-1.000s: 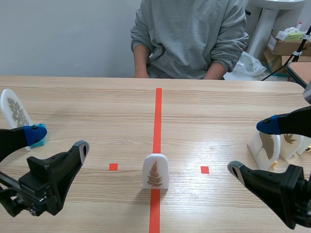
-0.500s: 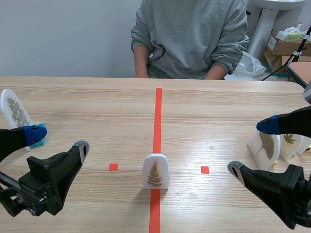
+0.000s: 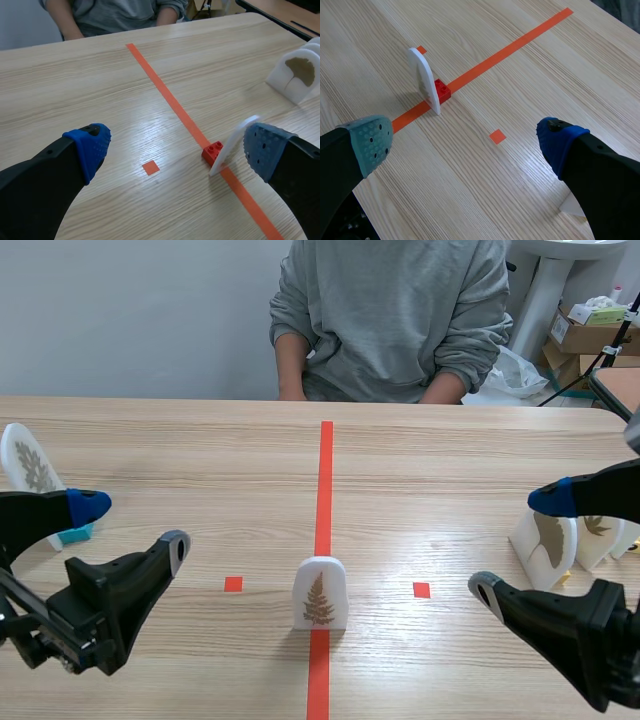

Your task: Do the leaf sorting experiment

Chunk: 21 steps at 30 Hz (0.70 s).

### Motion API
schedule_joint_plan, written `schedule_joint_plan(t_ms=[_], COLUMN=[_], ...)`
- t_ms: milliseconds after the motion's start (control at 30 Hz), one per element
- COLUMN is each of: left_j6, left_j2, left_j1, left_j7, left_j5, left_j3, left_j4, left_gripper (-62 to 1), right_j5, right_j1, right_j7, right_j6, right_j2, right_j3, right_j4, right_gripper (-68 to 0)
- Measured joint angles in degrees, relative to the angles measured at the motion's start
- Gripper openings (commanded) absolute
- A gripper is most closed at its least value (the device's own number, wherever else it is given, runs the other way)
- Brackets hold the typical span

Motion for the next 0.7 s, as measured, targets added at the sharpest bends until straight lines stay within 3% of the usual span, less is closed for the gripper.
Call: schedule_joint_plan(t_ms=[300, 500, 700], left_j6=[-11.0, -14.3, -15.8], left_j2=[-7.8, -10.2, -10.1], left_j1=[-8.7, -15.8, -23.5], left_j7=[-0.4, -0.6, -3.4], left_j5=[0.2, 0.8, 5.4], left_j3=[3.7, 9.4, 17.8], left_j4=[-10.7, -16.5, -22.8], left_gripper=[-4.2, -4.3, -4.3], right_j5=[0.0, 0.0, -0.1], right_j1=[0.0, 0.0, 0.0], right_j7=[0.0, 0.0, 0.0], right_j6=[0.0, 0.0, 0.0], right_j2=[0.0, 0.0, 0.0], right_j3=[0.0, 0.0, 0.0], right_j4=[0.0, 0.0, 0.0], right_gripper=[-8.6, -8.6, -8.6])
